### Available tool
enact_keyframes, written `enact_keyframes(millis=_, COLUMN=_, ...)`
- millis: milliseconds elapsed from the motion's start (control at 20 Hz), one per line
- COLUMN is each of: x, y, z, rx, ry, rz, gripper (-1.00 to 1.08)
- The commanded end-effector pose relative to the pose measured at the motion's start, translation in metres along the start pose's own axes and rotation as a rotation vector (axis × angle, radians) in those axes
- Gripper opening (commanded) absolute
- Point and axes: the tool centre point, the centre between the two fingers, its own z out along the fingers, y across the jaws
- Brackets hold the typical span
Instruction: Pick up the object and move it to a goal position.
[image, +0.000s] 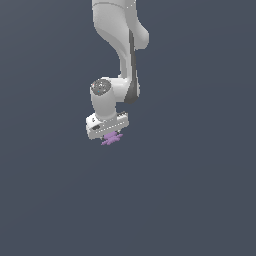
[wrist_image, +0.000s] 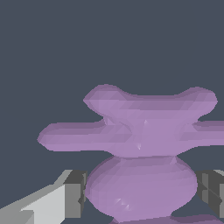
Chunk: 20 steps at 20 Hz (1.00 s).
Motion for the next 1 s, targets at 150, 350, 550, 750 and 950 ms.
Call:
enact_keyframes(millis=150, x=-0.005, y=-0.006, z=-0.045, rx=-0.001, ry=0.0, rz=-0.001, gripper=-1.0)
enact_keyframes(millis=350, x=-0.009, y=-0.012, z=-0.084, rx=-0.001, ry=0.0, rz=-0.001, gripper=-1.0)
enact_keyframes(millis=550, x=-0.014, y=-0.018, z=-0.126, rx=0.0, ry=0.0, rz=-0.001, gripper=-1.0)
enact_keyframes(millis=750, x=-0.018, y=-0.024, z=-0.169, rx=0.0, ry=0.001, rz=-0.001, gripper=-1.0)
enact_keyframes(millis=950, x=-0.023, y=-0.029, z=-0.211, rx=0.0, ry=0.001, rz=-0.001, gripper=-1.0)
